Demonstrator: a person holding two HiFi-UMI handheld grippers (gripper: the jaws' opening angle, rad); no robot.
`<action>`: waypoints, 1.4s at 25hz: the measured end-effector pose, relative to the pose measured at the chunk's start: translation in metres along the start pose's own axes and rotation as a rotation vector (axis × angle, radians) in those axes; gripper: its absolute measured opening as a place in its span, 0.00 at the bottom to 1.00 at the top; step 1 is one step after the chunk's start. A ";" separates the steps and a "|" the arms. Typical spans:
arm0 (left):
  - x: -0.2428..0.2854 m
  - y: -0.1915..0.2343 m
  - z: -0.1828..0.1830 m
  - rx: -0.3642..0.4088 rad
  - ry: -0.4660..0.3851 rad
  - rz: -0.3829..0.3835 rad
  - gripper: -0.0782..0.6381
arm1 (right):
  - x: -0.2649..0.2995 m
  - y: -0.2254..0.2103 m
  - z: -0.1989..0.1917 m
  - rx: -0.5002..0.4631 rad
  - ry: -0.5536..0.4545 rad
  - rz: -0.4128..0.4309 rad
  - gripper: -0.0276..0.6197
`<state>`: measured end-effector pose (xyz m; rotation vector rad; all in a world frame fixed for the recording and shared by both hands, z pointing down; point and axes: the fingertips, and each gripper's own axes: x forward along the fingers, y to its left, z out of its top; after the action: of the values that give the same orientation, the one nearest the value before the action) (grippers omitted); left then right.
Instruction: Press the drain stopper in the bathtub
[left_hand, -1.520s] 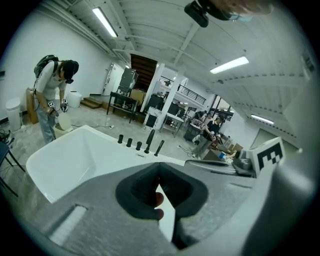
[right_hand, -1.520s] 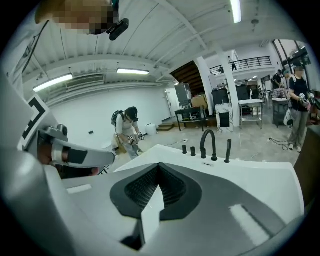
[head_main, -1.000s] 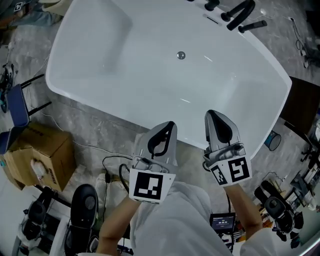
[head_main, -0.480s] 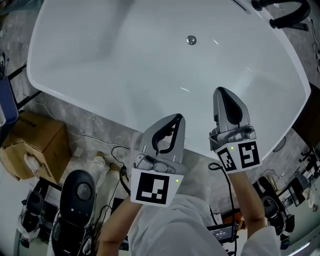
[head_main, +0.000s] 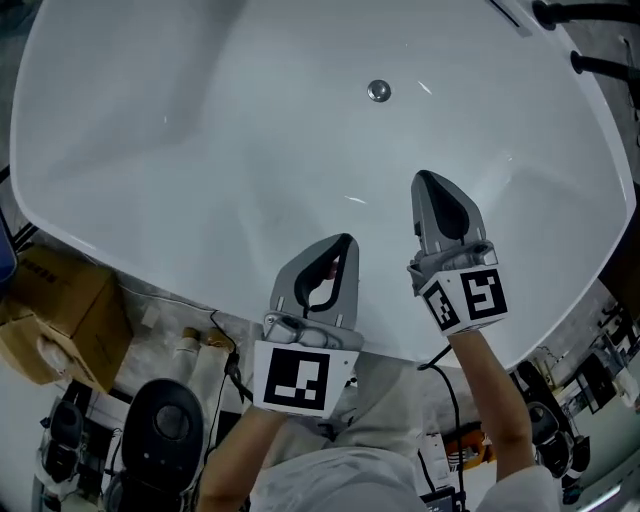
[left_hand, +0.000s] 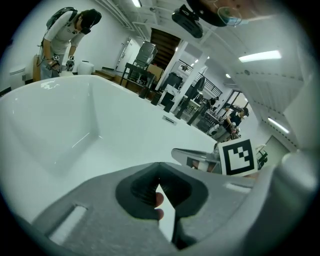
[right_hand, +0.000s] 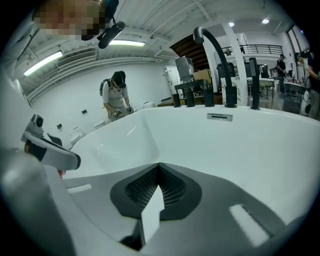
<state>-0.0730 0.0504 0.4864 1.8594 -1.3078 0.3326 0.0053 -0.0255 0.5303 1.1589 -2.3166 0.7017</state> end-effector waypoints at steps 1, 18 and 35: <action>0.006 0.003 -0.002 0.004 0.000 -0.002 0.11 | 0.007 -0.004 -0.005 -0.001 0.003 -0.002 0.04; 0.104 0.050 -0.054 0.008 0.034 -0.027 0.11 | 0.133 -0.090 -0.093 0.028 0.057 -0.067 0.04; 0.161 0.078 -0.086 0.063 0.085 -0.066 0.11 | 0.250 -0.151 -0.181 -0.017 0.192 -0.094 0.04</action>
<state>-0.0526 -0.0013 0.6765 1.9151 -1.1888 0.4177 0.0238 -0.1391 0.8532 1.1322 -2.0915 0.7241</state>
